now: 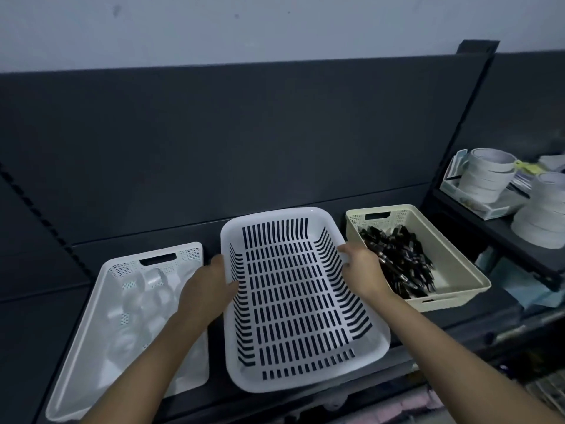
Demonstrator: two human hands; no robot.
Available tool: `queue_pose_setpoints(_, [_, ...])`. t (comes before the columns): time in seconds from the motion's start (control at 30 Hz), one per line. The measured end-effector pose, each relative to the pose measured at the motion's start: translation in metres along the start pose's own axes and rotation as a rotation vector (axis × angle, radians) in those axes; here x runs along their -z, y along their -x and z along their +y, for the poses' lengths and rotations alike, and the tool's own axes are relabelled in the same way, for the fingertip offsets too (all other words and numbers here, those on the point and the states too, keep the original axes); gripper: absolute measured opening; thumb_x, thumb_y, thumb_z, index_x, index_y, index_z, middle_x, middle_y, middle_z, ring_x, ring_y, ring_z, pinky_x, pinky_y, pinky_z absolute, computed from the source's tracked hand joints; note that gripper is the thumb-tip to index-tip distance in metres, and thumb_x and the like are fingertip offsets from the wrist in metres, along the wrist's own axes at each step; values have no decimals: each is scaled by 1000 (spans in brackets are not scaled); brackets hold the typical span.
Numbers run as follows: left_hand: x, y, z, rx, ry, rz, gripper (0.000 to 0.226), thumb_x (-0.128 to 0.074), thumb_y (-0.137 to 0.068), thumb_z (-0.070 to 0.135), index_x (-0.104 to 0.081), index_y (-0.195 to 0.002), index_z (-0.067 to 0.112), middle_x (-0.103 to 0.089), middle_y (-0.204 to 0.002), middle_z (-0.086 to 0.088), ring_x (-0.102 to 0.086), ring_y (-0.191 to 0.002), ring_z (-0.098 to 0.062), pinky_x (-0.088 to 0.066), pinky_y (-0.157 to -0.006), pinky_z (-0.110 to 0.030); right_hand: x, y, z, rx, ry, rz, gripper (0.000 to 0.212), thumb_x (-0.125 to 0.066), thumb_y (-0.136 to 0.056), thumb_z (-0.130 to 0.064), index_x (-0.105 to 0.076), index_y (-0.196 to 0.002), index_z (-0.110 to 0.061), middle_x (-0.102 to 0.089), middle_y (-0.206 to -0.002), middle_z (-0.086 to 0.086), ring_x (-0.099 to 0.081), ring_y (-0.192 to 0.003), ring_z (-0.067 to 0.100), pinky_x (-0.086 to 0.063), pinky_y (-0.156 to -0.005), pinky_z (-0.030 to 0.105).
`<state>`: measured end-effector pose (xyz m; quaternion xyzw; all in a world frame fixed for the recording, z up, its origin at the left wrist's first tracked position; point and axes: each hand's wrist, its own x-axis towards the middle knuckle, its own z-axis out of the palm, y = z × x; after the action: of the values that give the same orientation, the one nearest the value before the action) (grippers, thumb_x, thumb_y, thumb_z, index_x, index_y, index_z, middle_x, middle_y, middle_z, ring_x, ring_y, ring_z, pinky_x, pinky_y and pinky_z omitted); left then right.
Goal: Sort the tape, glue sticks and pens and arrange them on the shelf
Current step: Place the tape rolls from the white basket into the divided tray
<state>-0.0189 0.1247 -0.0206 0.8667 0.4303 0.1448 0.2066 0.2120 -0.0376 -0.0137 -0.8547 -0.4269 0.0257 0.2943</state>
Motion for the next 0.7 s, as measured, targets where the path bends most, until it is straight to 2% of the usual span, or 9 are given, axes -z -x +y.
queue_pose_setpoints(0.27, [6,-7,2,12,-162,-22,16,-58,-85,25,-52,-91,12,-63,-80,-2,-61,-71,-18,-54,-61,-34,-5,0,1,10,26,-39,39,-42,-80,15,-67,-106,0,-67,-108,14,-63,-96,28,-49,-85,30])
queue_pose_setpoints(0.43, [4,-6,0,35,-217,-100,20,-59,-87,28,-54,-95,10,-62,-85,-3,-61,-75,-18,-54,-64,-33,-7,-3,-3,-15,64,-88,39,-40,-80,15,-66,-106,1,-66,-108,16,-62,-97,31,-52,-84,35])
queue_pose_setpoints(0.57, [1,2,-2,14,-218,-54,24,-58,-88,36,-53,-94,13,-61,-85,-1,-60,-75,-17,-51,-61,-32,-4,-3,-8,8,102,-79,35,-42,-80,11,-66,-104,1,-64,-102,15,-62,-89,31,-52,-77,34])
queue_pose_setpoints(0.63, [4,7,-2,-20,-183,2,24,-58,-88,38,-54,-93,14,-60,-86,-1,-59,-78,-18,-48,-60,-32,-4,0,-13,49,140,-14,35,-45,-80,11,-65,-107,3,-62,-107,17,-59,-100,35,-51,-84,37])
queue_pose_setpoints(0.7, [9,14,-3,-37,-130,62,21,-58,-88,37,-55,-89,16,-60,-90,-1,-60,-82,-20,-48,-61,-32,-6,5,-24,67,128,10,36,-48,-83,8,-61,-117,4,-56,-125,22,-49,-120,38,-45,-97,41])
